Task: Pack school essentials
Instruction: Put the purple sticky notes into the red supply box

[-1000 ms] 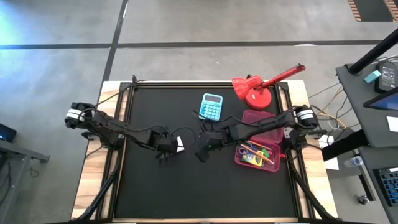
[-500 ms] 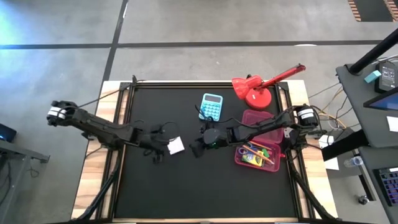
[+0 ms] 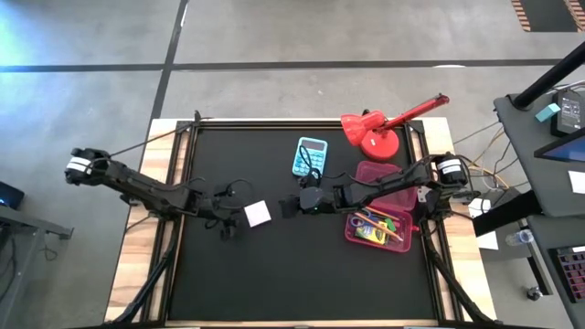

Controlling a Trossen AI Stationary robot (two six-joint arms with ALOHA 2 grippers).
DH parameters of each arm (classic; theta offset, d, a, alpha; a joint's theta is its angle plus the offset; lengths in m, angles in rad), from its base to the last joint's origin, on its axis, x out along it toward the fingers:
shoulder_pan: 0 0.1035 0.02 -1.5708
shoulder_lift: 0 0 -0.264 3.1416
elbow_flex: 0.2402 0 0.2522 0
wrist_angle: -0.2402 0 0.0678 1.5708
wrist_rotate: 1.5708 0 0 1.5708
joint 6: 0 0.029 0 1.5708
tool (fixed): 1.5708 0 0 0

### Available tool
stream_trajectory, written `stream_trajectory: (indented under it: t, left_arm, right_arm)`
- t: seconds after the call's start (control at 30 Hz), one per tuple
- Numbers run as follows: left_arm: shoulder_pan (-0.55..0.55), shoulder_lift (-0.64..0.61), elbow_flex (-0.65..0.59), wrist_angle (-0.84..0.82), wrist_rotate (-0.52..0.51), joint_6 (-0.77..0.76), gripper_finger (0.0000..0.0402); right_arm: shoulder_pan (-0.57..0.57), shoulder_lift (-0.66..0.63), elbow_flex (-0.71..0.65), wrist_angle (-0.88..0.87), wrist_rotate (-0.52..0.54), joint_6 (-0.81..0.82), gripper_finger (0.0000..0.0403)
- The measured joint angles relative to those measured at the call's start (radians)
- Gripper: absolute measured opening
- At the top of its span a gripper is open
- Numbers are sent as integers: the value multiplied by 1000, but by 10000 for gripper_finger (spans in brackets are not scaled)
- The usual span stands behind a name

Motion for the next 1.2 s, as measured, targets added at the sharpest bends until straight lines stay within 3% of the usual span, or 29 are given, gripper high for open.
stream_trajectory:
  t: [0.53, 1.2]
  left_arm:
    - [1, 283, 4, 394, 0, 11, 234]
    - [0, 340, 60, 424, 18, 79, 234]
  right_arm:
    - [3, 83, 2, 99, -7, 54, 224]
    - [2, 198, 39, 80, -114, 131, 224]
